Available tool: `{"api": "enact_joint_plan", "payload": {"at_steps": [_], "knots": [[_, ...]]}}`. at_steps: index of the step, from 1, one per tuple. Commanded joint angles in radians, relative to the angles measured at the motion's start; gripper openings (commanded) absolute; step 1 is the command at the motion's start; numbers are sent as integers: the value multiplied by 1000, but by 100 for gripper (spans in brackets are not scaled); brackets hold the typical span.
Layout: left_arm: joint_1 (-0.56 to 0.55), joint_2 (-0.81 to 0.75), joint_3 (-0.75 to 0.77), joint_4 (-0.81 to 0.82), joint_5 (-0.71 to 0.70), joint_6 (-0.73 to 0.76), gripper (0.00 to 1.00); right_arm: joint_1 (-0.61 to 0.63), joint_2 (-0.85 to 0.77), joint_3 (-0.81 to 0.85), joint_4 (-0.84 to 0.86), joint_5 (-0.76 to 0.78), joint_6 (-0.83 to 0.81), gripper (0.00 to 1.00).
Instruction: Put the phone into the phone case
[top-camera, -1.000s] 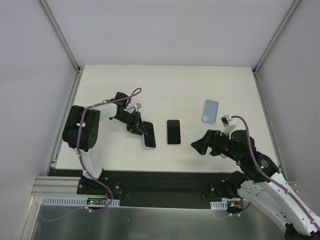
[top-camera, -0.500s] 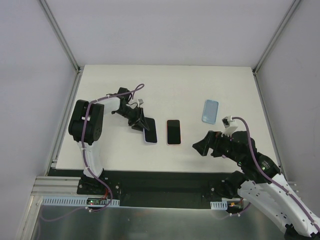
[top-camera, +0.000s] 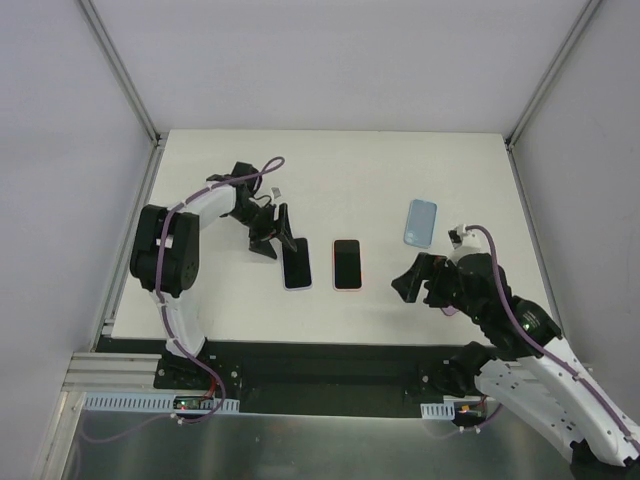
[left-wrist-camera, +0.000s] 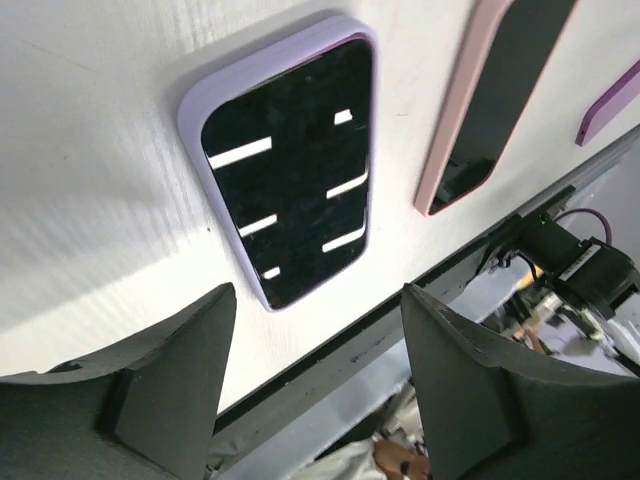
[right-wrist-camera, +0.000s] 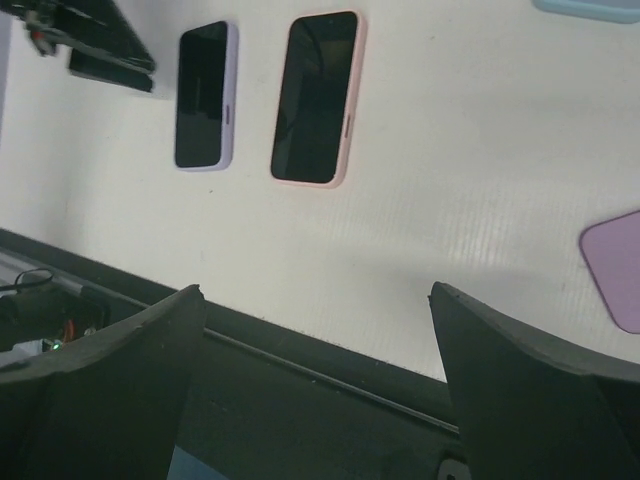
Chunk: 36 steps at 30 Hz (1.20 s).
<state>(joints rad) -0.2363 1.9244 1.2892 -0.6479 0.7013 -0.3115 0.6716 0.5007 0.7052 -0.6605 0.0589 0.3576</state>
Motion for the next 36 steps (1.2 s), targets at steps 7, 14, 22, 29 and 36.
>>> {"api": "enact_joint_plan", "payload": {"at_steps": [7, 14, 22, 29, 36], "knots": [[-6, -347, 10, -78, -226, 20, 94, -32, 327, 174, -70, 438, -46, 98], [-6, -531, -137, -20, -231, -11, 98, -148, 602, 313, 39, 400, -215, 94], [-6, -627, -268, 25, -125, -8, 99, -360, 967, 473, 104, 182, -295, 85], [-5, -637, -252, 27, -117, -11, 99, -451, 1194, 548, 121, 162, -284, 72], [-5, -666, -263, 33, -134, -5, 98, -510, 1352, 585, 131, 96, -295, 58]]}}
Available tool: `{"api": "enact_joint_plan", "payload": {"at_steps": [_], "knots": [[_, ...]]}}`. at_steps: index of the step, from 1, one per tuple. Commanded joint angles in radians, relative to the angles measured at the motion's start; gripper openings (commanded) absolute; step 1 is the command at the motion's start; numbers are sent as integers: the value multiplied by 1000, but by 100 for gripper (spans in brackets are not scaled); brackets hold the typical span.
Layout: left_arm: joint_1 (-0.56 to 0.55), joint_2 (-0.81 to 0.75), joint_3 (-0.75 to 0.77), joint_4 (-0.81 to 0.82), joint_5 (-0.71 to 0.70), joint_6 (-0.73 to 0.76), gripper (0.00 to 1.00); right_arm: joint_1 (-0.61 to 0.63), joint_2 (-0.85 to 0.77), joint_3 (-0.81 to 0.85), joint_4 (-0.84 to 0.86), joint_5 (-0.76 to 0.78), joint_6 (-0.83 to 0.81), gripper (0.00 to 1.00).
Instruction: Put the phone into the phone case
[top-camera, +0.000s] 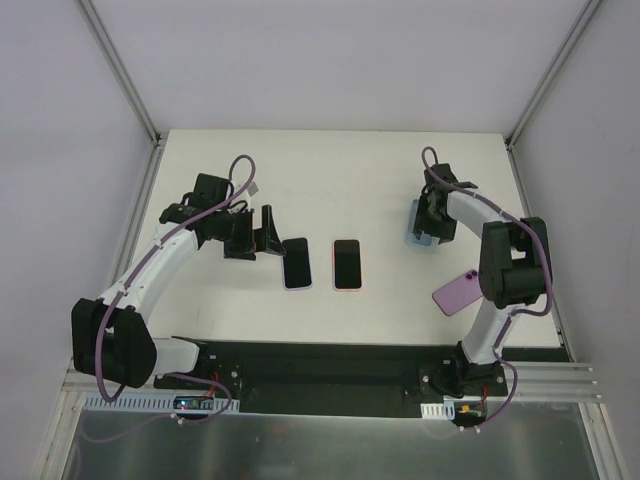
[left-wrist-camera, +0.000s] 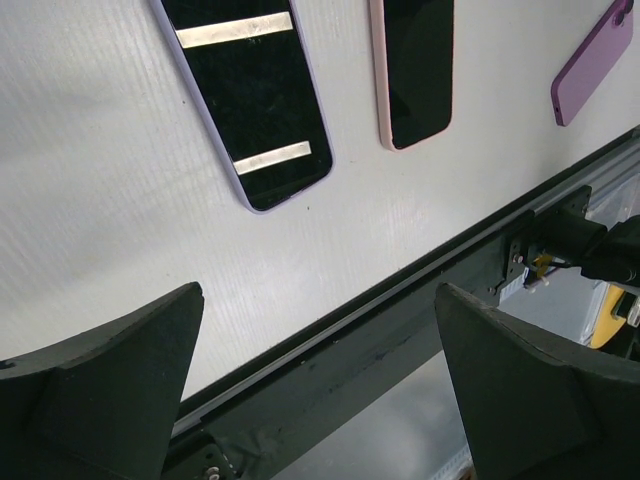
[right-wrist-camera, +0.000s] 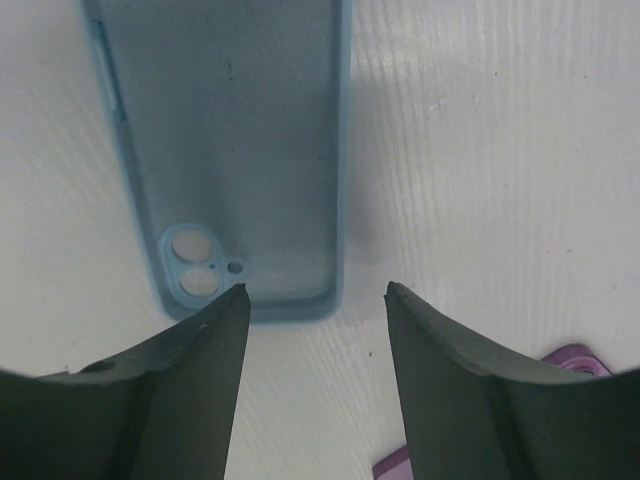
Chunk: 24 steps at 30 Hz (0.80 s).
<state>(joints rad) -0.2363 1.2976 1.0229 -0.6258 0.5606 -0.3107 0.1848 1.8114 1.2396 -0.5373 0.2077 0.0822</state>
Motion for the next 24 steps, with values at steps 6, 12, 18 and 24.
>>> {"api": "enact_joint_plan", "payload": {"at_steps": [6, 12, 18, 24], "knots": [[-5, -47, 3, 12, -4, -5, 95, -42, 86, 54, 13, -86, -51, 38], [-5, -52, 8, 27, 16, 1, 90, -45, 62, 43, 25, -130, -198, 3], [-5, -63, -6, 75, 67, -2, 87, -36, -198, -184, 238, -197, -406, 1], [-31, -1, 34, 110, 197, -13, 83, -22, -450, -344, 364, -406, -714, 1]]}}
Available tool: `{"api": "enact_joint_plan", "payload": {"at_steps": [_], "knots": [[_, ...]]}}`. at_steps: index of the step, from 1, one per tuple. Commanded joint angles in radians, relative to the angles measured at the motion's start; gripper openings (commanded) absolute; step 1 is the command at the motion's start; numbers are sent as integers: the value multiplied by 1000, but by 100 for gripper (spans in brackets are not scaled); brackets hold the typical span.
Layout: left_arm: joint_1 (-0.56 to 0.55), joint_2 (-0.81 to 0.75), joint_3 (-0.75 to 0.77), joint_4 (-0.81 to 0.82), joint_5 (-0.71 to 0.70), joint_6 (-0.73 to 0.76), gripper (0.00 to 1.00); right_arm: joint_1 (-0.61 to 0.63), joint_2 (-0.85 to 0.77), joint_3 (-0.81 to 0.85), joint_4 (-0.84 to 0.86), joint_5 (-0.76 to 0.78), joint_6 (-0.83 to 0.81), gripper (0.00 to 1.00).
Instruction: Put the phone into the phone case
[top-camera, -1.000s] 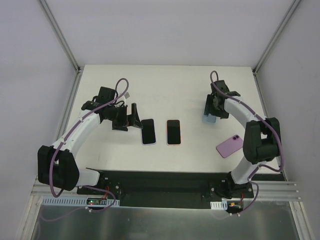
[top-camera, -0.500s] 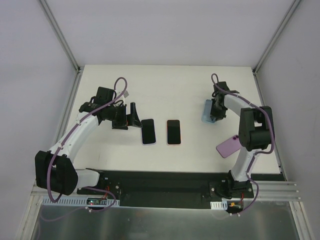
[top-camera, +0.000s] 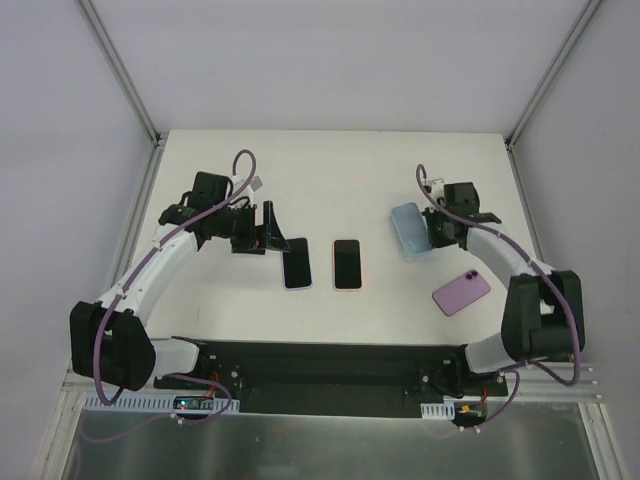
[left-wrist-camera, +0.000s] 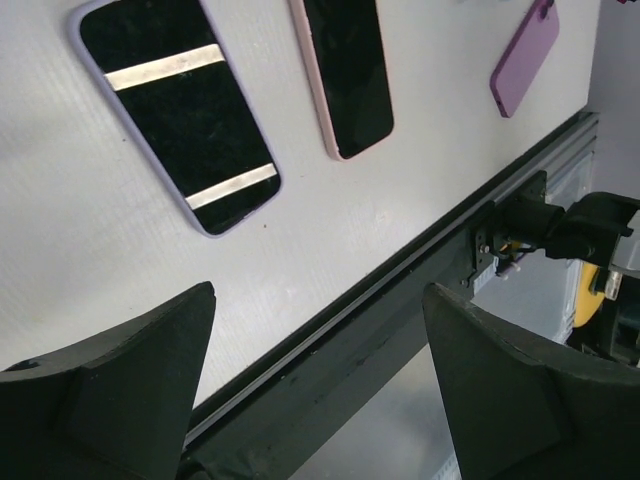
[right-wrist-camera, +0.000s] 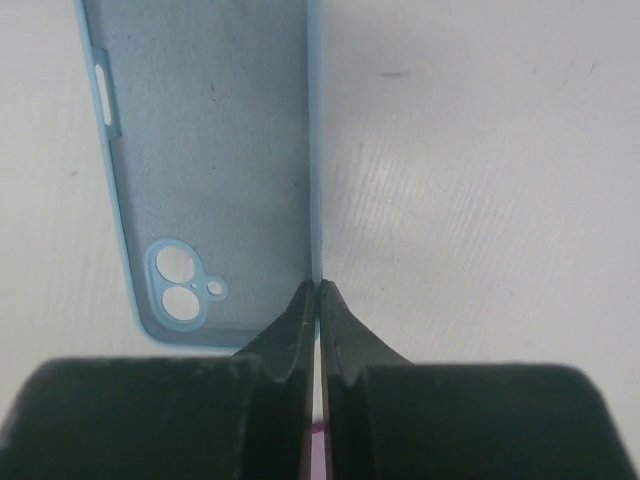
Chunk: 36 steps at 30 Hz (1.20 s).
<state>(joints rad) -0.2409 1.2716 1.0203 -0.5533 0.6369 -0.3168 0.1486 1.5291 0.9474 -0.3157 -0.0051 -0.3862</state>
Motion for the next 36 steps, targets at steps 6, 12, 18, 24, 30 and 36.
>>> {"api": "enact_joint_plan", "payload": {"at_steps": [6, 12, 18, 24, 30, 36], "knots": [[-61, 98, 127, 36, 191, -16, 80, 141, -379, -190, 173, -483, -563, 1], [-138, 215, 306, -64, 236, 59, 79, 238, -425, -141, 20, -484, -684, 1], [-216, 363, 464, -178, 276, 162, 75, 356, -511, -170, 4, -500, -712, 1], [-270, 483, 560, -292, 247, 268, 78, 394, -544, -180, 6, -509, -720, 1], [-288, 583, 593, -292, 322, 370, 78, 398, -561, -194, -26, -542, -749, 1], [-323, 655, 666, -281, 339, 399, 77, 390, -520, -179, -107, -565, -776, 2]]}}
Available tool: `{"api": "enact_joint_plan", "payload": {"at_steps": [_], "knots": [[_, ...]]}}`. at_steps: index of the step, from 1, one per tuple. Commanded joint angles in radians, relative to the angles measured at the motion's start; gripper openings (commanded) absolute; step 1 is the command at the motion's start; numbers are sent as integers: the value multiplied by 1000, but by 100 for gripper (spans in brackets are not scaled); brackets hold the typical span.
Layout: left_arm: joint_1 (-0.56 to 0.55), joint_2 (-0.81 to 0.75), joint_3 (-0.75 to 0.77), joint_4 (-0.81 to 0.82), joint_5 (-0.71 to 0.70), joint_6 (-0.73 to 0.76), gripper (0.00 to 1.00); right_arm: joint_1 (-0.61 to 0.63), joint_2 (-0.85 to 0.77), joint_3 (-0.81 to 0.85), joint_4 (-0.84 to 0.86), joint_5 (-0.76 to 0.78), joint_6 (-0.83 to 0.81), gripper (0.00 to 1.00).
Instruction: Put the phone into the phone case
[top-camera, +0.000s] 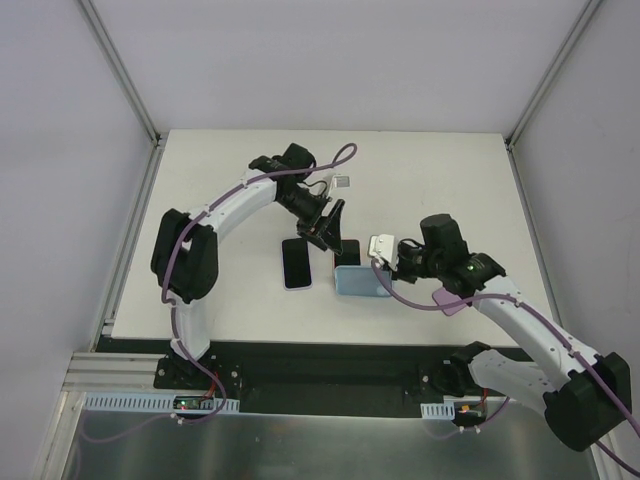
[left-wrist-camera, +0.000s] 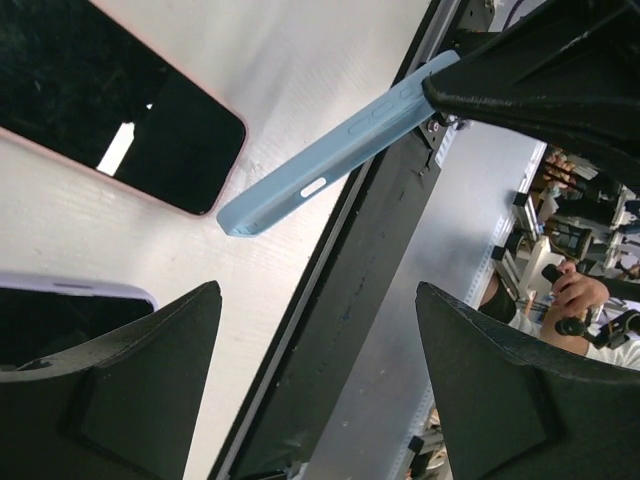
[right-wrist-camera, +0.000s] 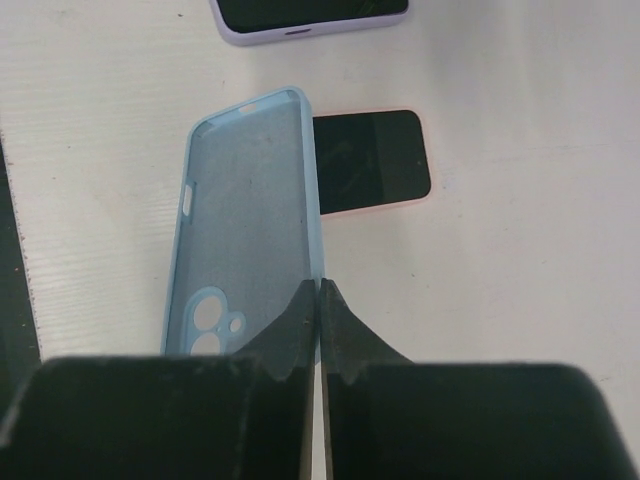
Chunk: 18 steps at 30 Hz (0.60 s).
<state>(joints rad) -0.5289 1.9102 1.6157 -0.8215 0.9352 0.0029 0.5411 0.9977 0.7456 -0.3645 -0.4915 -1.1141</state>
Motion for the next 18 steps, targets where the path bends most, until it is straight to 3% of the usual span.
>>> {"api": "enact_joint_plan", "payload": {"at_steps": [1, 7, 11, 18], "knots": [[-46, 21, 75, -13, 39, 101, 78, -1, 7, 26, -95, -99, -52, 2], [-106, 13, 7, 12, 134, 304, 75, -3, -57, 28, -123, -151, -58, 1], [-112, 50, 19, 15, 172, 328, 75, -12, -79, 23, -122, -163, -62, 1], [-112, 110, 29, 35, 70, 277, 71, -46, -24, 28, -68, -75, -11, 1]]}}
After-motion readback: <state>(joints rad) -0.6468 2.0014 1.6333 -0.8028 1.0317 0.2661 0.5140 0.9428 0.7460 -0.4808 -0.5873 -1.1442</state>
